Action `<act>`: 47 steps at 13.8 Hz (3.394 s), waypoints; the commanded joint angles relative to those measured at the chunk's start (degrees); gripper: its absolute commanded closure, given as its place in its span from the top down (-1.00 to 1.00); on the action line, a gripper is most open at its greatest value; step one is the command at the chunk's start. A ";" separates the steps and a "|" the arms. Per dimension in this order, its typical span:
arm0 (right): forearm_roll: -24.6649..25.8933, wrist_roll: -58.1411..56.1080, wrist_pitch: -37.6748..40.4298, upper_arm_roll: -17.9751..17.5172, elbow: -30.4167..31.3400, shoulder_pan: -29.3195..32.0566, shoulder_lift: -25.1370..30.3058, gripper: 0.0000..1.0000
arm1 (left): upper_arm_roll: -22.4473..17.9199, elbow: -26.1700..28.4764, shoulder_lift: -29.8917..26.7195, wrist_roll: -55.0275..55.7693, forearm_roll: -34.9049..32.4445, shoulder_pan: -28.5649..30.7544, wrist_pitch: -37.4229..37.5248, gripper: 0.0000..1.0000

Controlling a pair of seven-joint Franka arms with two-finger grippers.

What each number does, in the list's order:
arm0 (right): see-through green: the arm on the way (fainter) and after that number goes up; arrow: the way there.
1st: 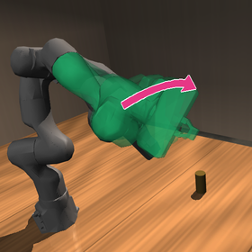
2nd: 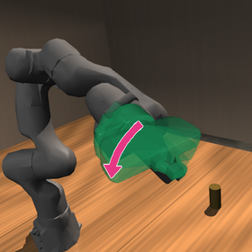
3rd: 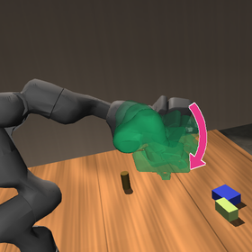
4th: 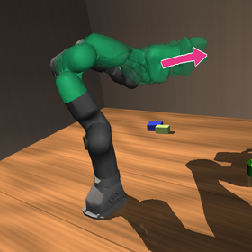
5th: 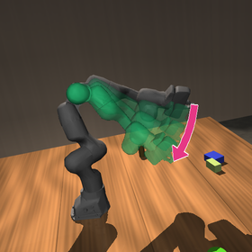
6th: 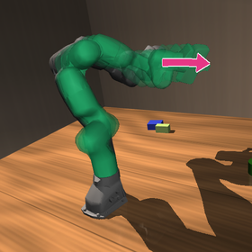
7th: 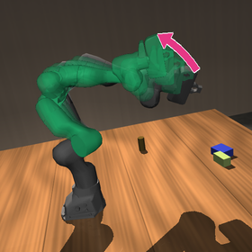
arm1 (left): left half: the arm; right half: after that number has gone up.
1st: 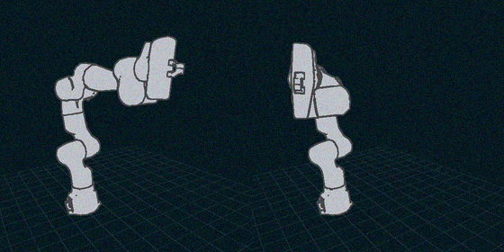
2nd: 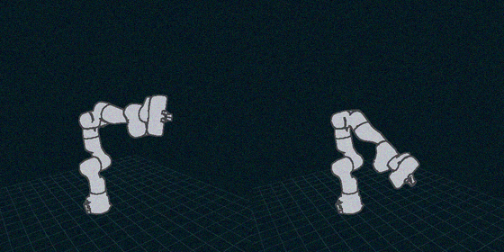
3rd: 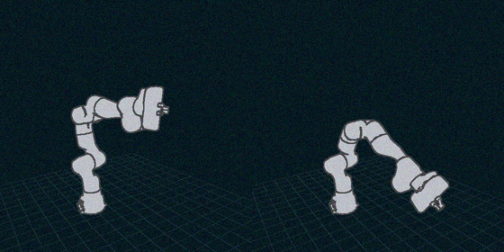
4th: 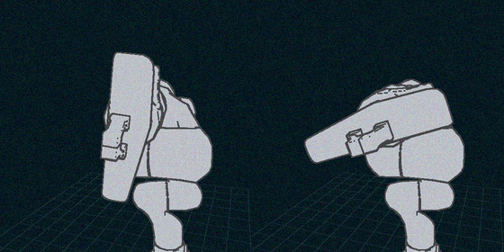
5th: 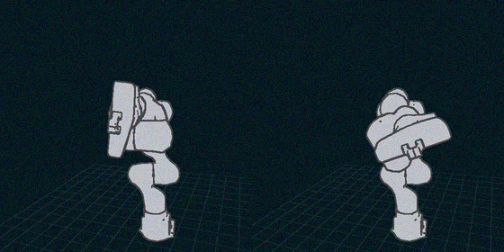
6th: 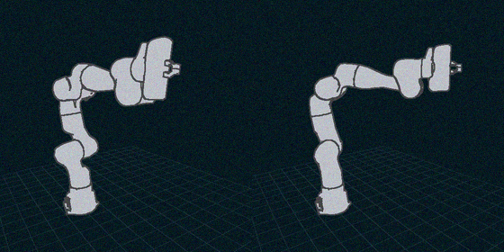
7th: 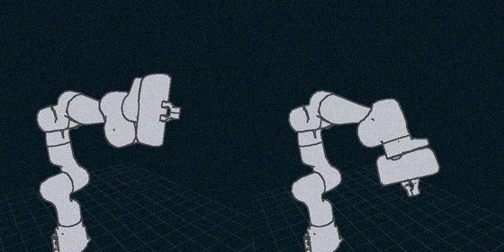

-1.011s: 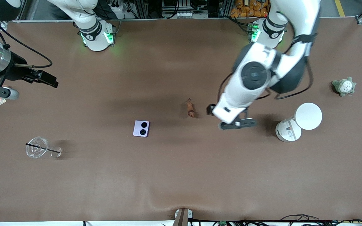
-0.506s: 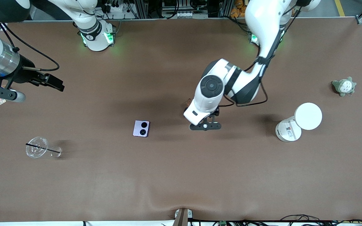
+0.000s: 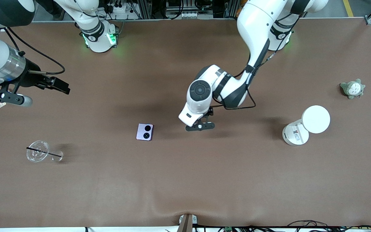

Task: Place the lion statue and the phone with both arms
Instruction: 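Close the left gripper on the lion statue and lift it, then grasp the white phone with the right gripper while the left gripper holds the lion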

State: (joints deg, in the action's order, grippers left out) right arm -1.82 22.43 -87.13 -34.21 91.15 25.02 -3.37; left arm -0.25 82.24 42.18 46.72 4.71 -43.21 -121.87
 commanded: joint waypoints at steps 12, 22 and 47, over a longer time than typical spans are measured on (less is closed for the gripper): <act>3.32 9.39 -9.88 4.41 4.38 -11.75 -3.22 1.00 | -0.45 2.40 1.42 2.76 0.74 -1.62 -3.03 -1.00; 9.19 5.52 -23.68 4.41 5.09 -22.55 -18.67 1.00 | -0.89 3.36 -1.48 -11.56 -3.46 12.52 1.81 -1.00; 34.69 34.26 -53.06 8.37 12.92 -29.86 -37.94 1.00 | -0.36 14.62 -4.91 -35.83 -9.46 31.44 -6.63 1.00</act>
State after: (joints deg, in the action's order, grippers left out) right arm 30.62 54.88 -139.29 -26.48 103.81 -4.09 -40.99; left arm -1.25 95.69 38.32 11.06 -4.37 -11.59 -127.40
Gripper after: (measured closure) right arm 0.000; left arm 0.374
